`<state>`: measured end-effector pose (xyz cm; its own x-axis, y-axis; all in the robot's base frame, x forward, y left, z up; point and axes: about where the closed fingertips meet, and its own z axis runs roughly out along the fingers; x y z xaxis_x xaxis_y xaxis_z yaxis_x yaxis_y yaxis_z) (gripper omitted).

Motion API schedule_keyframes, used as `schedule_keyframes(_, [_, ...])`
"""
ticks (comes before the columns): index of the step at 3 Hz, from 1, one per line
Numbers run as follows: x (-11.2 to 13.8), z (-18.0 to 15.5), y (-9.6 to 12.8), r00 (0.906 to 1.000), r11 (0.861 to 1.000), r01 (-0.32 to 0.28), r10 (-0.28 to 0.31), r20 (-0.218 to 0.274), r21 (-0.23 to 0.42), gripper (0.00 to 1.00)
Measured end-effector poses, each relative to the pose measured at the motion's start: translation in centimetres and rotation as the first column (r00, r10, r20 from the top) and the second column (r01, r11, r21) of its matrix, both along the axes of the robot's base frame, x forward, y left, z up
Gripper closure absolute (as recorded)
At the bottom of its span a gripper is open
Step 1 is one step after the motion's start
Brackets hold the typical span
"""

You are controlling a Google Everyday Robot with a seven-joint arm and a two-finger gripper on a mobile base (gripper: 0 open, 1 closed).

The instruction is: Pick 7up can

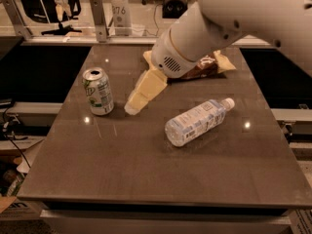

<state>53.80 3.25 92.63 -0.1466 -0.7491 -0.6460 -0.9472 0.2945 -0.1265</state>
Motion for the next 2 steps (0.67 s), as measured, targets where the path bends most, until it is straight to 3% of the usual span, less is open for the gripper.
schedule_keyframes(2, [1.5, -2.3, 5.7, 0.9987, 0.997, -0.049, 0.05, -0.015, 0.052, 0.0])
